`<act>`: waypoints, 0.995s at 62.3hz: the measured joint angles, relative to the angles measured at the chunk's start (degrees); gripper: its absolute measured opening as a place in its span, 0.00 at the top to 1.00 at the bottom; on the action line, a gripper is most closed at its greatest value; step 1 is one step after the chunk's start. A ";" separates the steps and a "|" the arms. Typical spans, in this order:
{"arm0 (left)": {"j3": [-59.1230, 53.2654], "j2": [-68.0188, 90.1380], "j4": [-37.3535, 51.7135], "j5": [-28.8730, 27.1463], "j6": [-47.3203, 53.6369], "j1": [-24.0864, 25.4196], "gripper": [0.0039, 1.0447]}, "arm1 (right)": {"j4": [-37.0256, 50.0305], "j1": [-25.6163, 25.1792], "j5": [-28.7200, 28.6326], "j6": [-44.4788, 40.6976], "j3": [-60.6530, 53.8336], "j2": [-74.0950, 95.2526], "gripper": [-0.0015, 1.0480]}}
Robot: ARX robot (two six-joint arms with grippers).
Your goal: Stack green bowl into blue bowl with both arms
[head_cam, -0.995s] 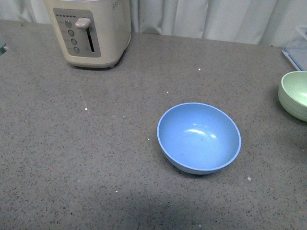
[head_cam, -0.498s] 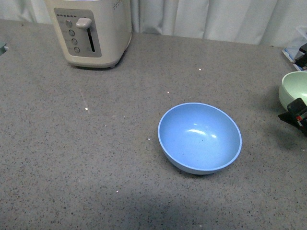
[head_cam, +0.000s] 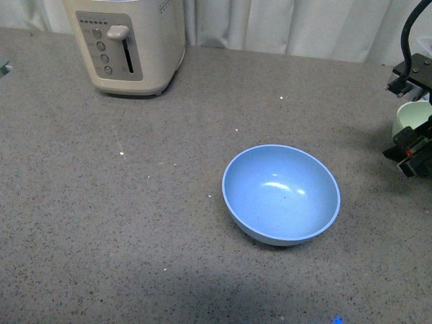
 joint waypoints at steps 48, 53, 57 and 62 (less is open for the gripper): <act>0.00 0.00 0.00 0.00 0.00 0.00 0.06 | -13.99 13.51 -13.18 -11.52 -11.74 -27.65 0.98; 0.00 0.00 0.00 -0.02 0.00 0.00 0.06 | -16.59 17.77 -15.08 -13.77 -13.31 -31.43 0.98; 0.00 0.00 0.00 -0.02 0.00 0.00 0.06 | -17.22 21.16 -15.45 -14.58 -14.51 -33.14 0.98; 0.00 0.00 0.00 0.00 0.00 0.00 0.06 | -16.13 24.46 -14.10 -14.97 -15.91 -33.42 0.98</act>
